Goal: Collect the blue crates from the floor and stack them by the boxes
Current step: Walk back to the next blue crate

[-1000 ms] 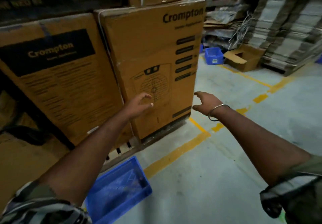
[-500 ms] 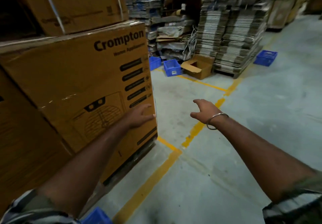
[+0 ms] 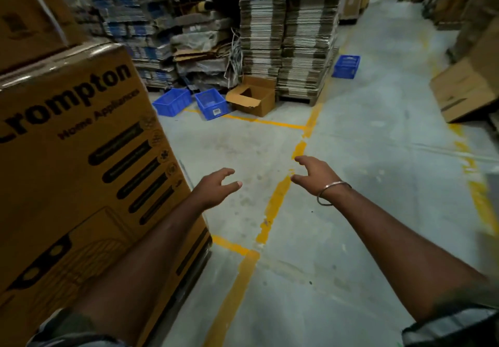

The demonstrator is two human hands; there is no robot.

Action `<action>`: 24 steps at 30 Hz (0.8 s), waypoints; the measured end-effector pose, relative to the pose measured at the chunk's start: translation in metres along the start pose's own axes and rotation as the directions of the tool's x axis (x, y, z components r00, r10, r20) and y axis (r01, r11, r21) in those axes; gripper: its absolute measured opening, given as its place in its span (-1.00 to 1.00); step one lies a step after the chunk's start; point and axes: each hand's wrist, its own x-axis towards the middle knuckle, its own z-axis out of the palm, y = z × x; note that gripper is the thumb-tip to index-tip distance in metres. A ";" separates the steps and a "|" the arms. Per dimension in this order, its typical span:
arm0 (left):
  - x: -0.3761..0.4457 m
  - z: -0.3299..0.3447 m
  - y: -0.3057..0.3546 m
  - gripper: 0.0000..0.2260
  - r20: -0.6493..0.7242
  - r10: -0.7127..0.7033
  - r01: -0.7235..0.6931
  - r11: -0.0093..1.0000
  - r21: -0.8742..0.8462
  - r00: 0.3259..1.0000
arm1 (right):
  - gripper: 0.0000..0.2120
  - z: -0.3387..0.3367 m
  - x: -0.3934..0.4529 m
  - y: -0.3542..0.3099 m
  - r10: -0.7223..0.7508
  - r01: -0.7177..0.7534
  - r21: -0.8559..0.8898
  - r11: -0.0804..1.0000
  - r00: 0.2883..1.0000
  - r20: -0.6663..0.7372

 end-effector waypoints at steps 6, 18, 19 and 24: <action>0.128 0.027 0.012 -0.47 0.041 0.010 -0.011 0.999 0.041 0.999 | -0.36 0.001 0.096 0.073 0.122 -0.121 -0.020 0.992 0.992 0.037; 0.399 0.017 0.052 -0.50 0.017 -0.040 0.038 0.993 0.116 0.999 | -0.35 -0.071 0.376 0.157 0.153 -0.137 -0.123 0.983 0.979 0.136; 0.419 0.015 0.051 -0.50 0.012 -0.053 0.052 0.994 0.098 0.999 | -0.33 -0.072 0.397 0.158 0.144 -0.128 -0.114 0.985 0.980 0.141; 0.520 0.005 0.034 -0.49 0.002 -0.121 0.120 0.991 0.062 0.993 | -0.33 -0.065 0.513 0.164 0.095 -0.079 -0.101 0.992 0.981 0.171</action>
